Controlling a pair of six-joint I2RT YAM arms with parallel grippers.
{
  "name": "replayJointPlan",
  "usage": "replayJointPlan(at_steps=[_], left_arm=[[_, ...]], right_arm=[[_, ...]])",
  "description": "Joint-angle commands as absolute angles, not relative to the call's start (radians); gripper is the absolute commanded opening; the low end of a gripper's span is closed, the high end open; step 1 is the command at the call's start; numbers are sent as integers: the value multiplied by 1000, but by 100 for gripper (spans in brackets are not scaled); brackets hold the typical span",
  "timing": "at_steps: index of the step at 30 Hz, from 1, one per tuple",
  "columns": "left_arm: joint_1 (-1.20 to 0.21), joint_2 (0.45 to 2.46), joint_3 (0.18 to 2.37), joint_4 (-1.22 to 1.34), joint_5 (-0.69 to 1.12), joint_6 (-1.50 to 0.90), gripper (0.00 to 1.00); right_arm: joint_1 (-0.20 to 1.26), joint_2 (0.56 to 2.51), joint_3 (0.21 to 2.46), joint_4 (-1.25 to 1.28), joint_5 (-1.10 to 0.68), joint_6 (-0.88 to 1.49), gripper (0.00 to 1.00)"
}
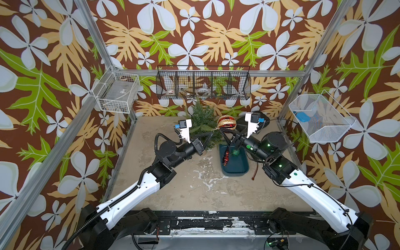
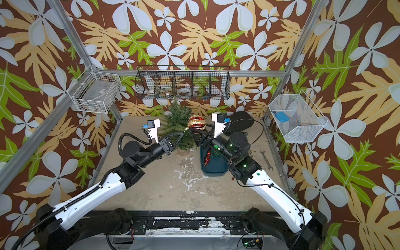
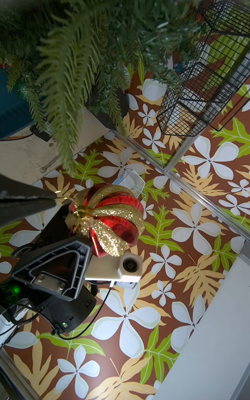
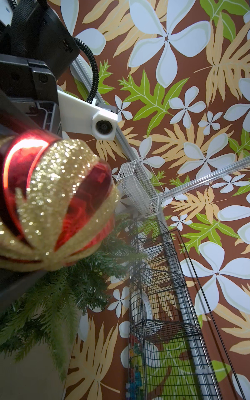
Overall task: Decorate the small christmas tree with ornaments
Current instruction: Hang an ornament on the christmas tree.
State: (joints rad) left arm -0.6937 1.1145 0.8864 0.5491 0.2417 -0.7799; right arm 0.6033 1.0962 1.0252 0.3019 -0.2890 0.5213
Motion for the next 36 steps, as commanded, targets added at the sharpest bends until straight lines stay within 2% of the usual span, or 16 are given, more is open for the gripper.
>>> replayJointPlan(at_steps=[1, 25, 36], left_arm=[[-692, 1114, 897, 572, 253, -775, 0], [-692, 1154, 915, 543, 319, -773, 0], [-690, 1152, 931, 507, 275, -746, 0]], right_arm=[[604, 1095, 1026, 320, -291, 513, 69], [589, 1074, 1038, 187, -238, 480, 69], [580, 1084, 1051, 195, -207, 474, 69]])
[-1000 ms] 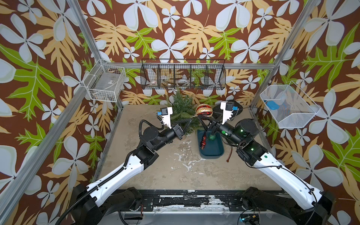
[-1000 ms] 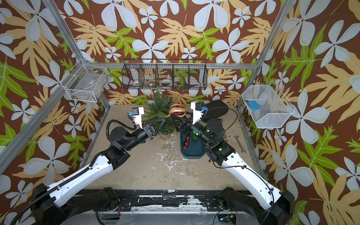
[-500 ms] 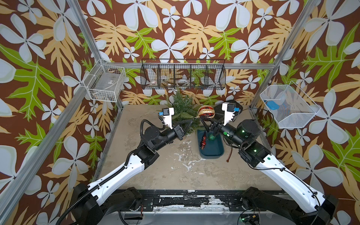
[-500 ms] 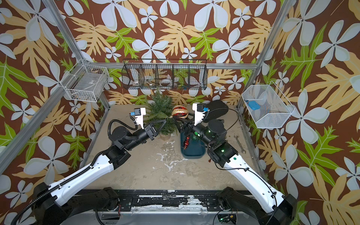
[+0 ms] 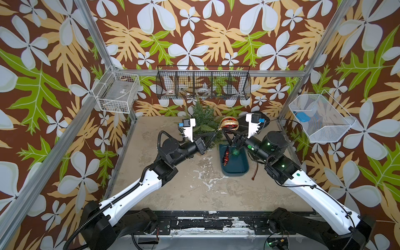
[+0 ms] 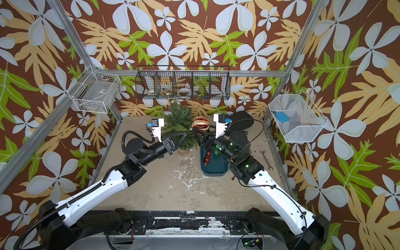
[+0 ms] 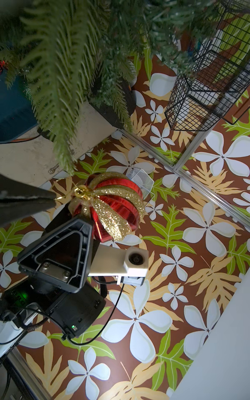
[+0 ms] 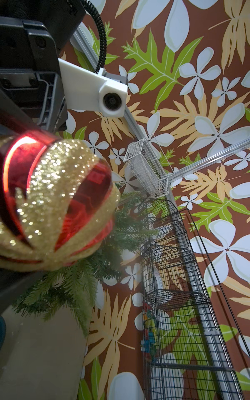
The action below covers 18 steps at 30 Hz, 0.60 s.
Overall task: Decorate the small christmas tree with ornaments
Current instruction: Hang an ornament on the christmas tree.
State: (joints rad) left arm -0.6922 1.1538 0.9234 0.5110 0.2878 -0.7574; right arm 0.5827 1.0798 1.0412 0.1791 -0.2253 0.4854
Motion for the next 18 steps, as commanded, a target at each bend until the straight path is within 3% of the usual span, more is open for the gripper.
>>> replayJointPlan(at_steps=[1, 18], left_arm=[[-690, 1153, 933, 502, 275, -745, 0], [-675, 1158, 959, 474, 239, -721, 0]], right_arm=[[580, 1087, 1052, 196, -207, 474, 69], [579, 1112, 1061, 223, -212, 482, 69]])
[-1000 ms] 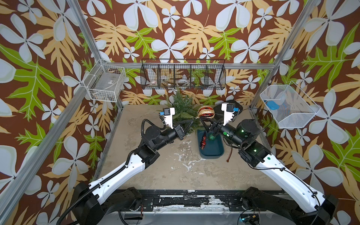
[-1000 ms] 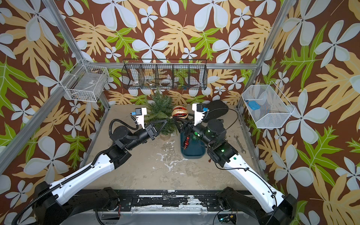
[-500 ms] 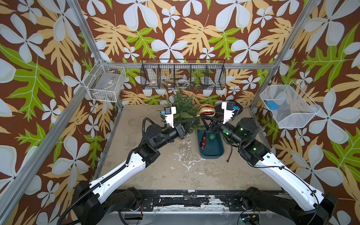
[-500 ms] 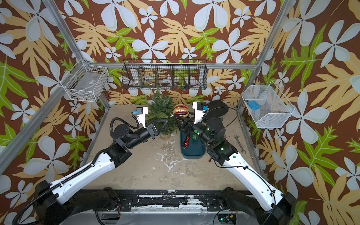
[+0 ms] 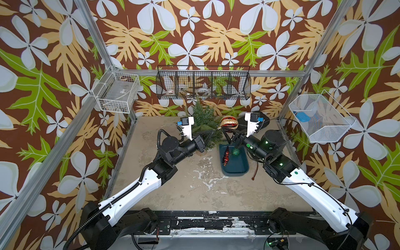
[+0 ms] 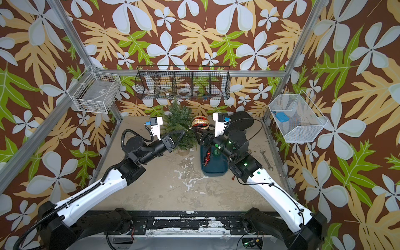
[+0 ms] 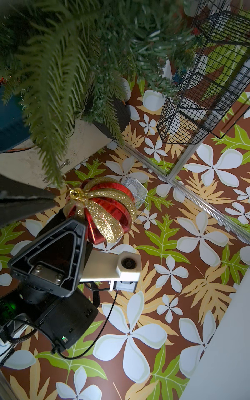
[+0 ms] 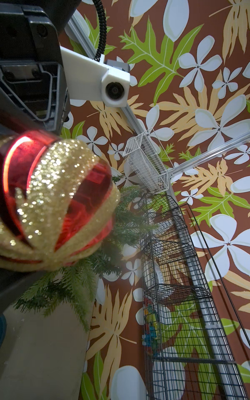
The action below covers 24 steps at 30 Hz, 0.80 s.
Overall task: Decorate the small christmas tree with ornaments
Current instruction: Hang an ornament on the christmas tree.
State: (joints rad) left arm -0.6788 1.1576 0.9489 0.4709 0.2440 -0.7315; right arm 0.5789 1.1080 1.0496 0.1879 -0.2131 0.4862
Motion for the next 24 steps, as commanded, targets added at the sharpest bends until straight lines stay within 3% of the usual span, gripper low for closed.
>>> replayJointPlan(at_steps=[1, 24], left_arm=[[-674, 1158, 959, 474, 239, -722, 0], [-633, 1169, 957, 467, 255, -726, 0]], right_arm=[[580, 1114, 1063, 225, -212, 480, 68], [577, 1179, 1088, 260, -206, 493, 68]])
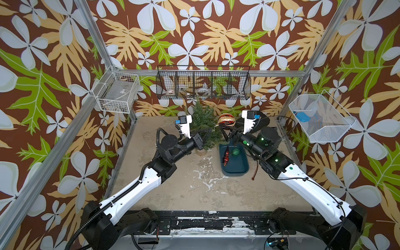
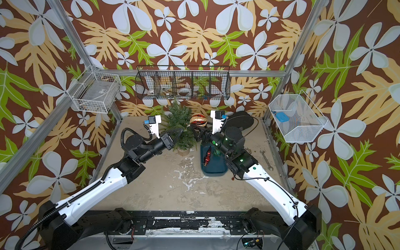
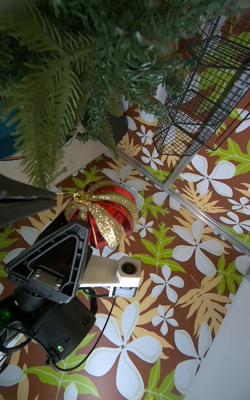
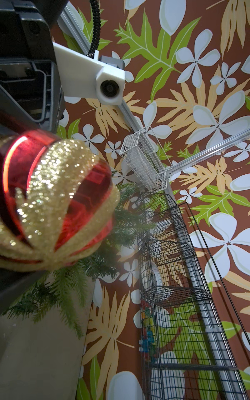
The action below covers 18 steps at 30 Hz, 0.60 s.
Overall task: Decorate the small christmas tree with ornaments
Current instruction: Hang an ornament on the christmas tree.
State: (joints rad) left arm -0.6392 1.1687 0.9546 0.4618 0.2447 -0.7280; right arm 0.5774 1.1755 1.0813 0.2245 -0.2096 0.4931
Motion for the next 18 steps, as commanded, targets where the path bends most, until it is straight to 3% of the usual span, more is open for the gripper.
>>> replayJointPlan(at_steps=[1, 18], left_arm=[[-631, 1169, 954, 468, 255, -729, 0], [-627, 1152, 917, 483, 281, -753, 0]], right_arm=[[577, 1182, 1088, 261, -206, 495, 68], [577, 1143, 1041, 238, -197, 499, 68]])
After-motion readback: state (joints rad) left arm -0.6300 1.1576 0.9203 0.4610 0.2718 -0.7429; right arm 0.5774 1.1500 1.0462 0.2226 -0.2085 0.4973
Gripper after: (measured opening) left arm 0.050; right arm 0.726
